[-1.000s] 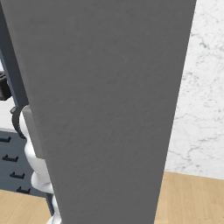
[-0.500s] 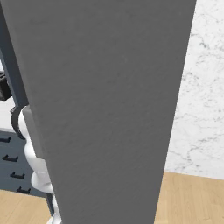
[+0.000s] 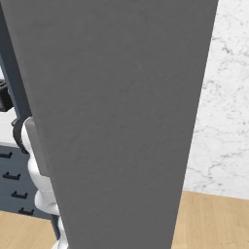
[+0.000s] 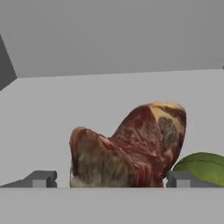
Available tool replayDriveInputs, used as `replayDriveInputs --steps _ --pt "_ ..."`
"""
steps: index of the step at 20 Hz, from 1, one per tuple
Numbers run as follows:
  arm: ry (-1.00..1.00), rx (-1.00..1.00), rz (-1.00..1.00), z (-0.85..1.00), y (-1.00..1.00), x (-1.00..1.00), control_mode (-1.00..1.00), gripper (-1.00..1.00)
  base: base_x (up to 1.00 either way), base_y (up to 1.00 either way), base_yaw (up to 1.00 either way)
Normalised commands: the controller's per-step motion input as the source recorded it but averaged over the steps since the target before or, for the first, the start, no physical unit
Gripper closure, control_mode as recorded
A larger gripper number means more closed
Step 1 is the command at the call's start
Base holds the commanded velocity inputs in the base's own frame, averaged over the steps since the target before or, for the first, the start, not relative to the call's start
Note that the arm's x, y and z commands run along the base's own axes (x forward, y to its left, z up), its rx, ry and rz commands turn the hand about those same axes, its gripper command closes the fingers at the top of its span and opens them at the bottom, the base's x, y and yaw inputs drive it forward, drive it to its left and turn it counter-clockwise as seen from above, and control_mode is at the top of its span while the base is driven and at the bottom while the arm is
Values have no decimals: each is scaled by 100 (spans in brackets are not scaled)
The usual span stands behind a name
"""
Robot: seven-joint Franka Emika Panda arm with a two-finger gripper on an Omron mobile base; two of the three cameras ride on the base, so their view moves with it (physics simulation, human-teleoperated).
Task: Place one lime and one steak in each tupperware on the nearby counter, to pack two identical lunches.
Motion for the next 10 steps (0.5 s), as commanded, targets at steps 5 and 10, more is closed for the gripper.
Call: replayDriveInputs --steps 5,10 --pt "3 0 0 0 0 36 -100 -100 0 0 0" --pt "7 -2 0 -10 0 27 -100 -100 0 0 0"
